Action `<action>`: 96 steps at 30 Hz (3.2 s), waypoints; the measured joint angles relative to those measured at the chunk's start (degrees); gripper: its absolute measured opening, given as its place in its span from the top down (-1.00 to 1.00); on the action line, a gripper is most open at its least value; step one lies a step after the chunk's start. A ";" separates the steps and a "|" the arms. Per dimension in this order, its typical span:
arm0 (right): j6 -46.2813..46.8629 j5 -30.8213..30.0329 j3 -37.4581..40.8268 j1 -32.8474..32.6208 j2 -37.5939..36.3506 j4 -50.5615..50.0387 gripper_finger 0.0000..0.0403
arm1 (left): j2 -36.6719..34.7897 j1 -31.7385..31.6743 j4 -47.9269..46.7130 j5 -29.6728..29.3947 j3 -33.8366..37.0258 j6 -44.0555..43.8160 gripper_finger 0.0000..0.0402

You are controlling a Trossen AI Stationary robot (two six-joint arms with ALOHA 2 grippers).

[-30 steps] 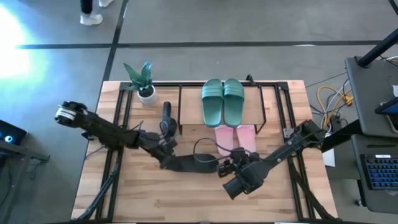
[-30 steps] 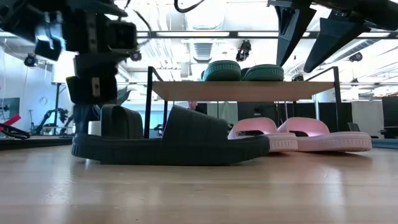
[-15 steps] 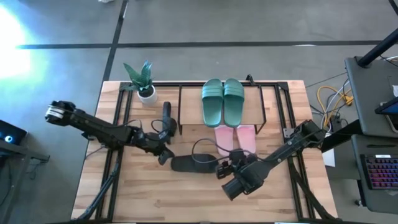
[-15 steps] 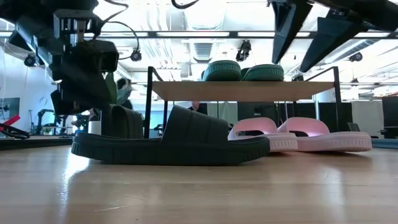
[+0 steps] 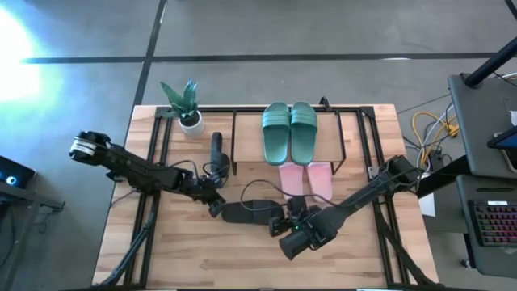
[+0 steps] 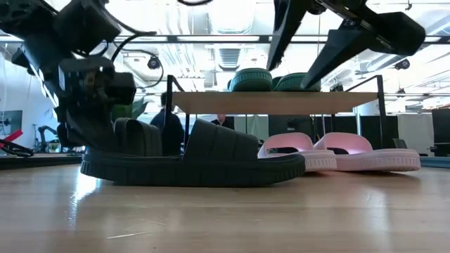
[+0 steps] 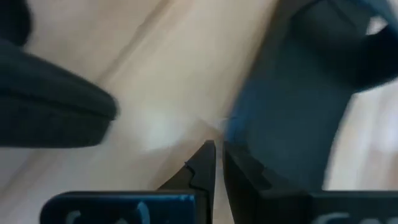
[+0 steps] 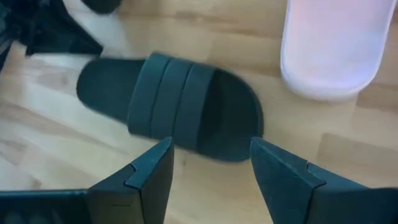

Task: Pick and place slides into the shelf
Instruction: Move the left black slipper to the middle of the table

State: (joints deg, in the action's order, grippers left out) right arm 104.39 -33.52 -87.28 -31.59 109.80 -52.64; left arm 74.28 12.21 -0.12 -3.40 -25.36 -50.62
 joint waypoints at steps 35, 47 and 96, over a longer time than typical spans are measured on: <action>-13.33 5.06 12.30 7.36 2.97 31.67 0.14 | -0.92 -0.09 2.47 1.13 0.63 1.61 0.93; -16.60 5.22 11.94 9.16 2.89 28.72 0.14 | -0.73 -0.04 10.20 2.82 0.63 -0.03 0.93; -19.40 3.91 11.65 7.75 -2.74 15.61 0.14 | 14.57 5.92 -1.62 3.00 -16.30 1.97 0.93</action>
State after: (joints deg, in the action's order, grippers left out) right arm 84.99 -29.61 -75.64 -23.85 107.06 -37.03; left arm 88.85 18.13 -1.74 -0.40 -41.67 -48.65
